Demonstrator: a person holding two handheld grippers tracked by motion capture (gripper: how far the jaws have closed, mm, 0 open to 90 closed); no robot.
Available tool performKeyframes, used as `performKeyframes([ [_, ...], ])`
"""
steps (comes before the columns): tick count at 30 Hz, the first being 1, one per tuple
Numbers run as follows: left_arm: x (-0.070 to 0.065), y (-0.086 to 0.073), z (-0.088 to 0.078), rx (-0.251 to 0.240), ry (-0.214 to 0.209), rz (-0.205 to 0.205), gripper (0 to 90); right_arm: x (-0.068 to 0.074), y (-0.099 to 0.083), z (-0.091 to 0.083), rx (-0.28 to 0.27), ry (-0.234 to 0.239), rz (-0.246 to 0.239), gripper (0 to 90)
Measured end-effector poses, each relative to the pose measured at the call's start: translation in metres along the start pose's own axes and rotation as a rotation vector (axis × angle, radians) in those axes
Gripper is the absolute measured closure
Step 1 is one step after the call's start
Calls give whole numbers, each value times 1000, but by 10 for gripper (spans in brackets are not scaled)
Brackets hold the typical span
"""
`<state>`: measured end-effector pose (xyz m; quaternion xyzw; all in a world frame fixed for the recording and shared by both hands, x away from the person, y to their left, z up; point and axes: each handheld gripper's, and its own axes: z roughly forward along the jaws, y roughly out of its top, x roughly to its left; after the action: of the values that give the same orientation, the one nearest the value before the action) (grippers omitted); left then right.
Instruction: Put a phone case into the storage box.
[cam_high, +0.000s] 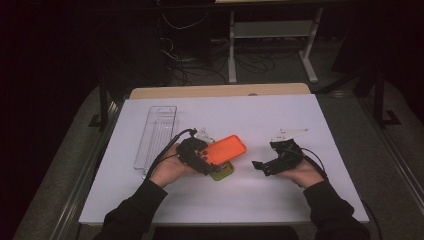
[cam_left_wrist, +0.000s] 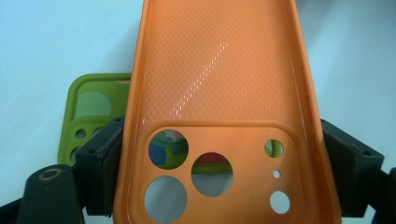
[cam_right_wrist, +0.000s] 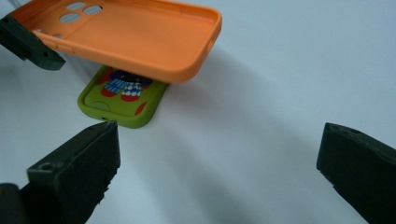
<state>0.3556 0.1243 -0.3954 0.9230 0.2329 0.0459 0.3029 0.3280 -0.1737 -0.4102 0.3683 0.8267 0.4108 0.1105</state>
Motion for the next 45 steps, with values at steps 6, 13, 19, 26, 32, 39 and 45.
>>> performKeyframes([
  [6, 0, 1, 0, -19, -1, -12, 163, 8, -7, 5, -35, -3, 53, 0],
  [13, 0, 0, 0, -24, -6, -20, 163, 10, -8, 10, -44, -54, 15, 0],
  [19, 3, 0, -3, -11, -5, -4, 163, 11, -8, 9, -57, -92, -32, 0],
  [26, 2, 1, -3, -13, -10, 3, 163, 15, -7, 9, -46, -174, -162, 0],
  [32, 2, 2, -3, -13, -10, 7, 163, 21, -7, 10, -47, -211, -209, 0],
  [39, 2, 2, -4, -22, -7, 4, 163, 25, -5, 6, -71, -268, -284, 0],
  [45, 1, 2, -4, -28, -9, 1, 163, 26, -5, 7, -64, -296, -339, 0],
])
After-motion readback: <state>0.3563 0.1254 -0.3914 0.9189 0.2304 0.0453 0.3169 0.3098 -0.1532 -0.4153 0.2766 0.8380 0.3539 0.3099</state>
